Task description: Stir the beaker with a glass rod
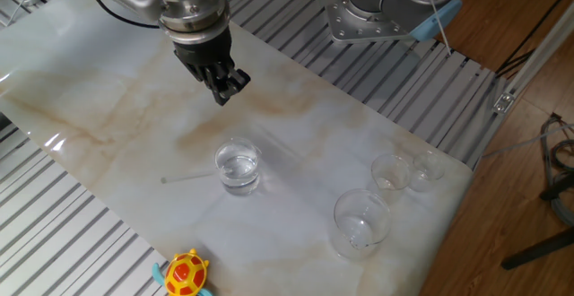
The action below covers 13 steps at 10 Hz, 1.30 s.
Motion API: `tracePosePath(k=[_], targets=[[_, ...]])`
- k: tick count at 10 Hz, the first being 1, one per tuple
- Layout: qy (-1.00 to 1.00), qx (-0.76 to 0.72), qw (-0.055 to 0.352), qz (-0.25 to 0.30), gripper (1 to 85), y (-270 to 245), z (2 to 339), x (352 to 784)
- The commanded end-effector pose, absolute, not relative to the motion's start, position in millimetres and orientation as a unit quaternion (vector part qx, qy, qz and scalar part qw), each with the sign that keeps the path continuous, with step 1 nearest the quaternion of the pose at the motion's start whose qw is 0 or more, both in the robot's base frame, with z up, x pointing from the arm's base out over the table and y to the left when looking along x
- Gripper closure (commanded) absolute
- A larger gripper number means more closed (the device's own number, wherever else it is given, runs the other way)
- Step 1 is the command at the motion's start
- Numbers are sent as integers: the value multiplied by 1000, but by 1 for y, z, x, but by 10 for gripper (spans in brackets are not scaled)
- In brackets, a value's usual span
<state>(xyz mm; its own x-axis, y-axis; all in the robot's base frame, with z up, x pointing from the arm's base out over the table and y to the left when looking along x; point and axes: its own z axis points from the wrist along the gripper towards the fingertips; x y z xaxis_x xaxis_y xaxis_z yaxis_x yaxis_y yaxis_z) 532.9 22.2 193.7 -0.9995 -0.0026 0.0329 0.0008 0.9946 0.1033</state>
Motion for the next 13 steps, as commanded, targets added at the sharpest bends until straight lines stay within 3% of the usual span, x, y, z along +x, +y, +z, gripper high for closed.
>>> tracePosePath(k=[1,5,8,11,13], targets=[[-998,-13,14,-62,843,25,197,534],[-998,-16,48,-43,847,34,217,530],[-998,-25,25,-59,847,57,216,551],[-999,-8,15,-38,847,45,214,555],[-998,53,17,-5,847,0,215,556]])
